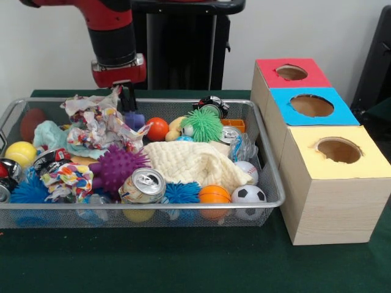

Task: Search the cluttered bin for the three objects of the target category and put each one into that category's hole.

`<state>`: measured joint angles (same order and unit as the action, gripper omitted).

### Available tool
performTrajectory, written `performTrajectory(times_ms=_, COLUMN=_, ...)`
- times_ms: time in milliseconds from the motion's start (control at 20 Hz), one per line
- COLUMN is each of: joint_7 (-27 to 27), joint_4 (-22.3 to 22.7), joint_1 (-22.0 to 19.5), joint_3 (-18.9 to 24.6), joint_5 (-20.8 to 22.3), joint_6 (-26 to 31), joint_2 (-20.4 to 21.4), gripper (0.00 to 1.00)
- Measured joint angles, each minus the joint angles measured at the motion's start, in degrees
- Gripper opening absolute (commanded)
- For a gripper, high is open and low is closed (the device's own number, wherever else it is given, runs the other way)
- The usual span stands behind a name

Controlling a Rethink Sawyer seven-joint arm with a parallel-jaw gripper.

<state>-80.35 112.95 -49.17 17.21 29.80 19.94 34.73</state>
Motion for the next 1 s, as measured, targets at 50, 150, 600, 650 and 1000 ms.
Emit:
performTrajectory(times_ms=50, joint_7=0.0, joint_4=-0.1, joint_1=0.2, joint_3=0.0, joint_5=-0.4, joint_6=0.0, joint_2=-0.1, gripper=0.00)
performTrajectory(times_ms=150, joint_7=0.0, joint_4=-0.4, joint_1=0.3, joint_3=0.0, joint_5=-1.1, joint_6=0.2, joint_2=-0.4, gripper=0.00)
performTrajectory(times_ms=600, joint_7=0.4, joint_4=-9.3, joint_1=-4.3, joint_3=2.4, joint_5=-1.3, joint_6=12.0, joint_2=-3.5, gripper=0.00)
performTrajectory(times_ms=650, joint_7=0.6, joint_4=-10.7, joint_1=-5.0, joint_3=2.9, joint_5=-1.1, joint_6=13.6, joint_2=-4.2, gripper=0.00)
performTrajectory(times_ms=1000, joint_7=2.0, joint_4=-19.2, joint_1=-8.9, joint_3=6.0, joint_5=1.6, joint_6=20.4, joint_2=-8.1, gripper=0.00)
